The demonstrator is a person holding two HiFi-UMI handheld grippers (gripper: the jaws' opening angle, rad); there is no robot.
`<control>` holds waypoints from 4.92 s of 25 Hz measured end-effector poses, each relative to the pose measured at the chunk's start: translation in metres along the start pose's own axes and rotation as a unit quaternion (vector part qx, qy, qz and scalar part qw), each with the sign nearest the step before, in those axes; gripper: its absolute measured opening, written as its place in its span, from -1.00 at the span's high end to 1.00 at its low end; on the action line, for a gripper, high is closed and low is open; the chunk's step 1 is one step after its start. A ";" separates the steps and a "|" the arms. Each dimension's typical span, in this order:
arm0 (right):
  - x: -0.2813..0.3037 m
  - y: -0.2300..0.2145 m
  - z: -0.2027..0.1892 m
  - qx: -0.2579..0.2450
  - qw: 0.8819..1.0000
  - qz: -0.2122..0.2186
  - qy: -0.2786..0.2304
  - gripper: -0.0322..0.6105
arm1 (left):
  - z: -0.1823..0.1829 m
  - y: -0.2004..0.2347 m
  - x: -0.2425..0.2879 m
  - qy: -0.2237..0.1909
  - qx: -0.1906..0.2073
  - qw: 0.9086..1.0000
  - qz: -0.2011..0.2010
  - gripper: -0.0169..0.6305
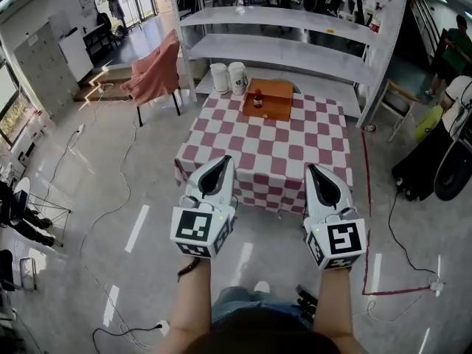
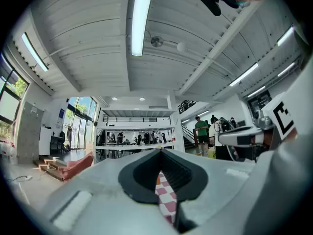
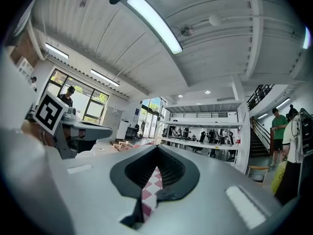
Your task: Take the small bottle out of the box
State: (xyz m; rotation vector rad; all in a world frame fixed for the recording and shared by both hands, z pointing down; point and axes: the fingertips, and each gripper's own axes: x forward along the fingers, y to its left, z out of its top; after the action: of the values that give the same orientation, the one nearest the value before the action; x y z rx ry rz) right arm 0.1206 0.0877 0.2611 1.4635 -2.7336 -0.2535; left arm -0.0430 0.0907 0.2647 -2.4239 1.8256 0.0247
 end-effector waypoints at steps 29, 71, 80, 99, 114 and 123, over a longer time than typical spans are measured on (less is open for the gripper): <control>0.219 -0.116 -0.068 0.031 0.999 -0.025 0.035 0.90 | -0.071 0.099 0.251 0.034 -0.016 0.999 -0.031 0.95; 0.428 -0.236 -0.252 0.111 0.972 -0.055 0.201 0.90 | -0.263 0.173 0.501 0.185 -0.048 0.979 -0.077 0.37; 0.439 -0.244 -0.294 0.113 0.965 -0.037 0.235 0.90 | -0.325 0.167 0.522 0.253 -0.021 0.964 -0.077 0.36; 0.442 -0.269 -0.326 0.128 0.955 -0.042 0.264 0.90 | -0.364 0.165 0.550 0.315 0.003 0.947 -0.067 0.38; 0.438 -0.263 -0.308 0.120 0.959 -0.052 0.252 0.90 | -0.341 0.169 0.549 0.291 -0.011 0.953 -0.079 0.48; 0.430 -0.244 -0.274 0.096 0.967 -0.068 0.226 0.90 | -0.307 0.177 0.532 0.257 -0.010 0.962 -0.091 0.48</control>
State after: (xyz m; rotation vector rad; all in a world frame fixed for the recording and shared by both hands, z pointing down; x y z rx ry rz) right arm 0.1105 -0.4373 0.4719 1.5241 -2.3458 0.3145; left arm -0.0806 -0.4959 0.5158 -2.7887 1.7560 -0.6624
